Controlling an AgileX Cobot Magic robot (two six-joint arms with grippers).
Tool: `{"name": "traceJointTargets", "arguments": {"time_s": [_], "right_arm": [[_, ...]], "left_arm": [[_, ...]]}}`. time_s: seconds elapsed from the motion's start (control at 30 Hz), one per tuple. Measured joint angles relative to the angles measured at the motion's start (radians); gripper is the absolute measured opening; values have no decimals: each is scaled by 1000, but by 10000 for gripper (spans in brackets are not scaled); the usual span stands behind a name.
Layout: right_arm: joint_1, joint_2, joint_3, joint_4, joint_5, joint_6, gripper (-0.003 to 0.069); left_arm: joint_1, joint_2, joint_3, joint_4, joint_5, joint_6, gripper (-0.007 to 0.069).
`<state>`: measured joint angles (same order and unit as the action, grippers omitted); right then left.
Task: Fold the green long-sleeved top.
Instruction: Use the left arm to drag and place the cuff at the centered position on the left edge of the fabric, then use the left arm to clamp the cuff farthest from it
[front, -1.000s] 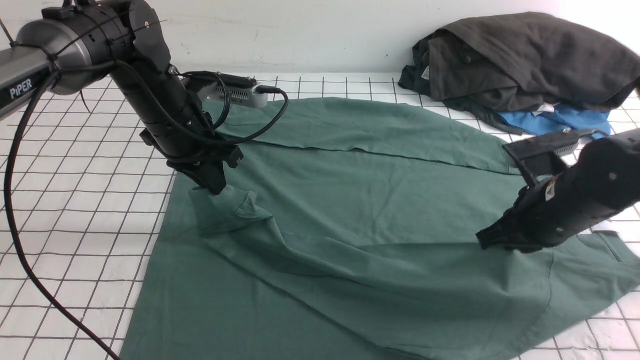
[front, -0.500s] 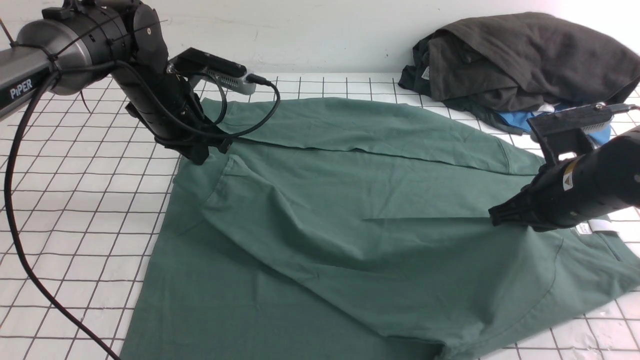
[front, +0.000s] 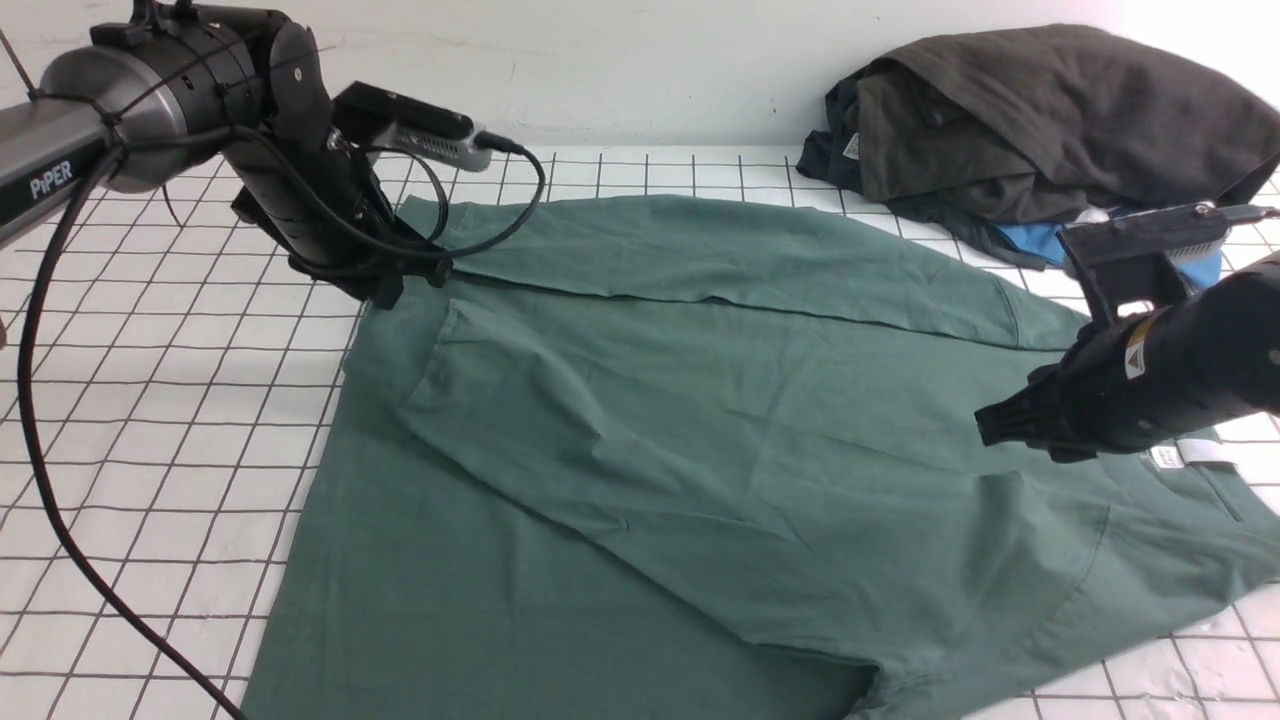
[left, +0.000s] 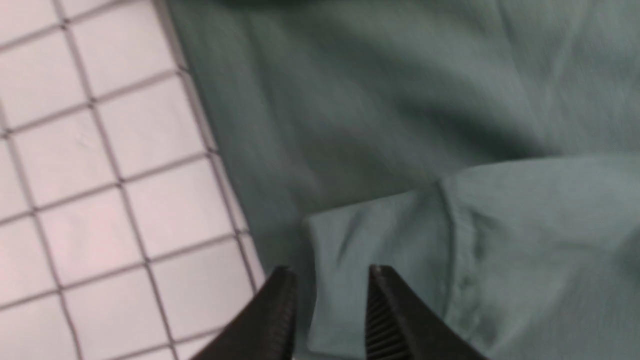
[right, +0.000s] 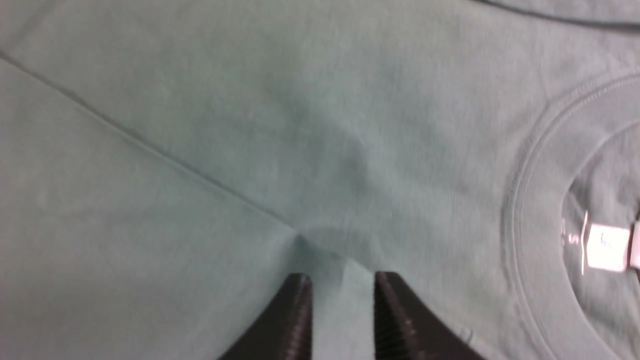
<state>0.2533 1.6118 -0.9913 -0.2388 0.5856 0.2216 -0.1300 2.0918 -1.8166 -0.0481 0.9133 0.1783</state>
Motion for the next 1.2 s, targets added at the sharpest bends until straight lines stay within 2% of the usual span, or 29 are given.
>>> {"name": "traceJointTargets", "arguments": {"time_s": [0.07,0.13,0.3,0.5,0.73,0.8,0.87,0.9,0.93,0.97,1.03,1.07,1.1,1.2], "right_arm": [[5,-6,0,3,15,0,225],[36,-27,0,27,56,0,246],[158,-36,0,123,116,-89,208],[293,-36,0,158,154,-145,123],[312,-36,0,158,159,-145,88],[312,-36,0,158,159,-145,87],[312,-36,0,158,159,-145,87],[312,-36,0,158,159,-145,87],[312,-36,0,158,159,-145,87],[312,-36,0,155,159,-145,87],[312,-36,0,149,158,-145,87],[312,-36,0,143,158,-145,87],[312,-36,0,140,158,-145,87],[312,-40,0,130,162,-128,87]], "left_arm": [[13,12,-39,-17,4,-8,241],[44,70,-150,-88,35,-12,332],[89,258,-382,-213,74,-49,438],[105,453,-583,-207,42,-206,459],[106,550,-648,-173,-82,-274,458],[106,560,-648,-173,-121,-274,448],[106,571,-650,-174,-164,-257,405],[106,578,-651,-176,-189,-239,347],[106,580,-651,-177,-192,-238,337],[106,584,-651,-181,-210,-223,271],[106,585,-651,-185,-216,-206,197],[106,582,-651,-191,-216,-186,113],[106,577,-651,-193,-210,-166,60],[99,548,-655,-195,-165,-132,33]]}}
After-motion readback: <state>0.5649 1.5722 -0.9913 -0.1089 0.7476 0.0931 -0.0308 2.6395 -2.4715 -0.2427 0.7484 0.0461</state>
